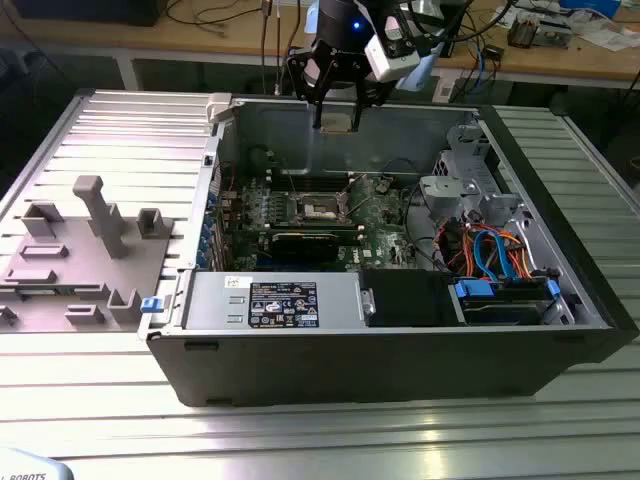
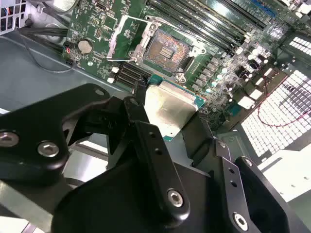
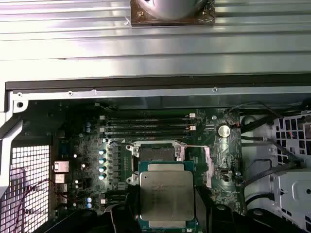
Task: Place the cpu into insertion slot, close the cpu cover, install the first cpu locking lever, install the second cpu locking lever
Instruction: 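Place the cpu into insertion slot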
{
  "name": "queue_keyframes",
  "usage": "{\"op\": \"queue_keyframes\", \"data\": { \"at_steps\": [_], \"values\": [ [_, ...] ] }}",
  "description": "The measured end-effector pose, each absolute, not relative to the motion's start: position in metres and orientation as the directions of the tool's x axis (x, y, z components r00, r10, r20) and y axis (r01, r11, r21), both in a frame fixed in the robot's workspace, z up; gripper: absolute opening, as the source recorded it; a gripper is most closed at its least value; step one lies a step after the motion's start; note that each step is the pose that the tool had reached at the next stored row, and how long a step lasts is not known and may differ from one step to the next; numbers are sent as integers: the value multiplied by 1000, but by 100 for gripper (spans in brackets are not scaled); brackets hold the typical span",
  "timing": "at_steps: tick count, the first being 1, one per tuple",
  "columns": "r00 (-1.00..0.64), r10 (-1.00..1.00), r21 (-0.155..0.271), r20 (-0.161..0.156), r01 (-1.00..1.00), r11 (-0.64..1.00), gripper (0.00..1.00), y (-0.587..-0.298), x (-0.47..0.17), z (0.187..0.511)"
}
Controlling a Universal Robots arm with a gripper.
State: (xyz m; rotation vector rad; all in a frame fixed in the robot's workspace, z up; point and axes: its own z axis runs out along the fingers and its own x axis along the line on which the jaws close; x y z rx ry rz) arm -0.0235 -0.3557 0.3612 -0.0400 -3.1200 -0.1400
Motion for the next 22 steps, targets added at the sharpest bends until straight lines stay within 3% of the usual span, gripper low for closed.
{"op": "queue_keyframes", "data": {
  "at_steps": [22],
  "values": [
    [-1000, 25, 90, 19, 26, 996, 54, -357, -28, 359]
  ]
}}
